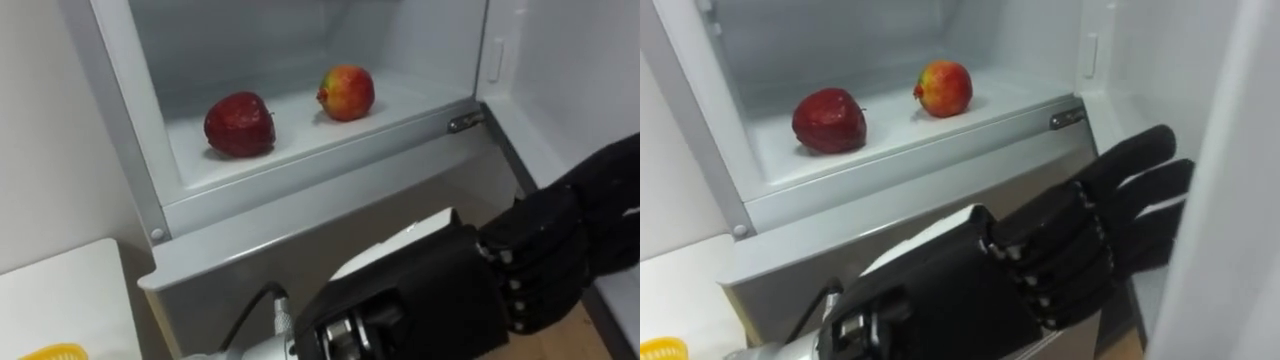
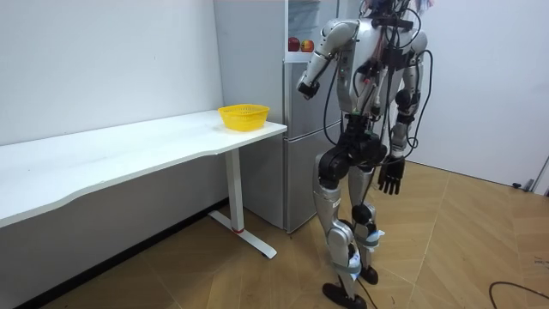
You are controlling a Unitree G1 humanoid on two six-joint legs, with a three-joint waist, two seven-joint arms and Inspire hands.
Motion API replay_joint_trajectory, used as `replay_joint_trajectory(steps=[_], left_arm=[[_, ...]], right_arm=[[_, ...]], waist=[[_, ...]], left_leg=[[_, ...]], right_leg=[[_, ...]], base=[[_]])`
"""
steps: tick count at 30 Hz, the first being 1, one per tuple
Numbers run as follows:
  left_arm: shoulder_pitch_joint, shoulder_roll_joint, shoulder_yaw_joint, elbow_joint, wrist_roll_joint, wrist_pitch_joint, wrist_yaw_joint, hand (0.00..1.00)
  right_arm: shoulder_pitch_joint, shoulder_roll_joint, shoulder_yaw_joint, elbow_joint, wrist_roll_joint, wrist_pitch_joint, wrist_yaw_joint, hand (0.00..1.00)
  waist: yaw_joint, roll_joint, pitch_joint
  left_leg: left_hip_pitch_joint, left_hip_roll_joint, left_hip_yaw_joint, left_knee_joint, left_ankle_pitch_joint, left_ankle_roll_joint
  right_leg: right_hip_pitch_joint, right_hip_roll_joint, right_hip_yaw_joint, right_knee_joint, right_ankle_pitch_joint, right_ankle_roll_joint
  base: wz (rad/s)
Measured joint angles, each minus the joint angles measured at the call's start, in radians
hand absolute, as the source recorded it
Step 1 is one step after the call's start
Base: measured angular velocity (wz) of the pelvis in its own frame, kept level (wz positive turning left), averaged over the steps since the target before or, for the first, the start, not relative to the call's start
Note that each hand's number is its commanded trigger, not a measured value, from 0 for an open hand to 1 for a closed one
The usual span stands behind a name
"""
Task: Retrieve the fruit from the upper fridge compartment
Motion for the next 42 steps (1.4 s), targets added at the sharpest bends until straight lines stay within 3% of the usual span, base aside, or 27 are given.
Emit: replay_joint_trajectory(steps=[4, 10, 21, 33, 39, 42], left_arm=[[-0.008, -0.007, -0.001, 0.000, 0.011, 0.000, 0.012, 0.00], [-0.046, -0.021, -0.001, 0.000, 0.011, 0.000, 0.016, 0.00], [-0.066, -0.022, -0.016, 0.003, 0.011, -0.001, 0.026, 0.00], [-0.157, -0.025, -0.068, 0.052, 0.009, -0.001, 0.047, 0.00], [-0.192, -0.028, -0.085, 0.064, 0.009, -0.001, 0.055, 0.00], [-0.192, -0.046, -0.100, 0.064, 0.009, -0.001, 0.064, 0.00]], right_arm=[[0.001, -0.013, -0.001, 0.001, 0.002, -0.002, -0.001, 0.00], [0.019, -0.017, -0.032, 0.007, 0.031, -0.022, 0.000, 0.00], [0.021, -0.017, -0.032, 0.029, 0.038, -0.020, 0.030, 0.00], [0.009, -0.018, -0.031, 0.028, 0.036, -0.020, 0.031, 0.00], [-0.017, -0.022, -0.032, 0.030, 0.031, -0.019, 0.036, 0.00], [-0.025, -0.026, -0.032, 0.037, 0.032, -0.007, 0.036, 0.00]], waist=[[-0.016, 0.015, -0.0072], [-0.030, 0.030, -0.0016], [-0.055, 0.028, 0.0016], [-0.058, 0.023, 0.0066], [-0.091, 0.030, 0.0055], [-0.110, 0.039, 0.0031]], left_leg=[[0.002, 0.000, 0.000, 0.001, 0.000, 0.000], [0.011, 0.001, 0.001, -0.001, 0.000, 0.000], [0.017, 0.007, 0.003, -0.003, 0.000, 0.000], [0.015, 0.008, 0.027, -0.002, 0.000, 0.000], [0.011, 0.007, 0.028, -0.001, 0.000, 0.000], [0.013, 0.008, 0.031, -0.001, 0.000, 0.000]], right_leg=[[0.000, 0.000, 0.004, 0.000, 0.000, 0.000], [0.002, 0.002, 0.010, 0.001, 0.001, -0.001], [0.001, 0.014, 0.033, 0.001, 0.004, -0.006], [-0.012, 0.017, 0.047, 0.009, 0.004, -0.006], [-0.015, 0.015, 0.045, 0.007, 0.004, -0.006], [-0.013, 0.014, 0.037, 0.000, 0.004, -0.006]], base=[[-0.02], [-0.03], [-0.05], [-0.04], [0.01], [0.07]])
